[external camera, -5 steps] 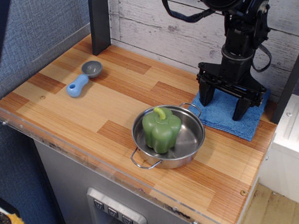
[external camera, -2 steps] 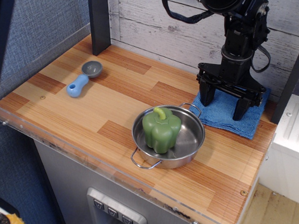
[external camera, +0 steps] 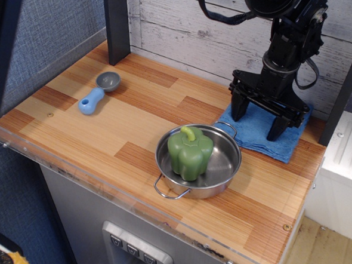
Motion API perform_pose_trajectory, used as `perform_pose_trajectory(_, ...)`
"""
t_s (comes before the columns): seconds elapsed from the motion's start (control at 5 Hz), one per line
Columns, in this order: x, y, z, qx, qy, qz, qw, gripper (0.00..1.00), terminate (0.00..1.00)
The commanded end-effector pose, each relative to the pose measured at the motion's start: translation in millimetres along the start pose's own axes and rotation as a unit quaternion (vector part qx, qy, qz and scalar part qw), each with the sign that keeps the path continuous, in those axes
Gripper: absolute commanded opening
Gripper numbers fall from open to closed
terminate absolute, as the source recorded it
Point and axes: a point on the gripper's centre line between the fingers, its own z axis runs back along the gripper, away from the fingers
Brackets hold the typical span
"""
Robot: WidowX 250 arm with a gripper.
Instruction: Place the blue towel to the right of the blue spoon
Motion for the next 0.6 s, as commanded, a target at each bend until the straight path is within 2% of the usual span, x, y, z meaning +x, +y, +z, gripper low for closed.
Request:
perform_pose_trajectory(0.0,-5.0,36.1,0.6,0.015,0.012,0.021,0.9996,1.0,0.0)
perform_pose_trajectory(0.4,-13.5,79.6,-6.7,0.017,0.025,0.051,0.9982,1.0,0.0)
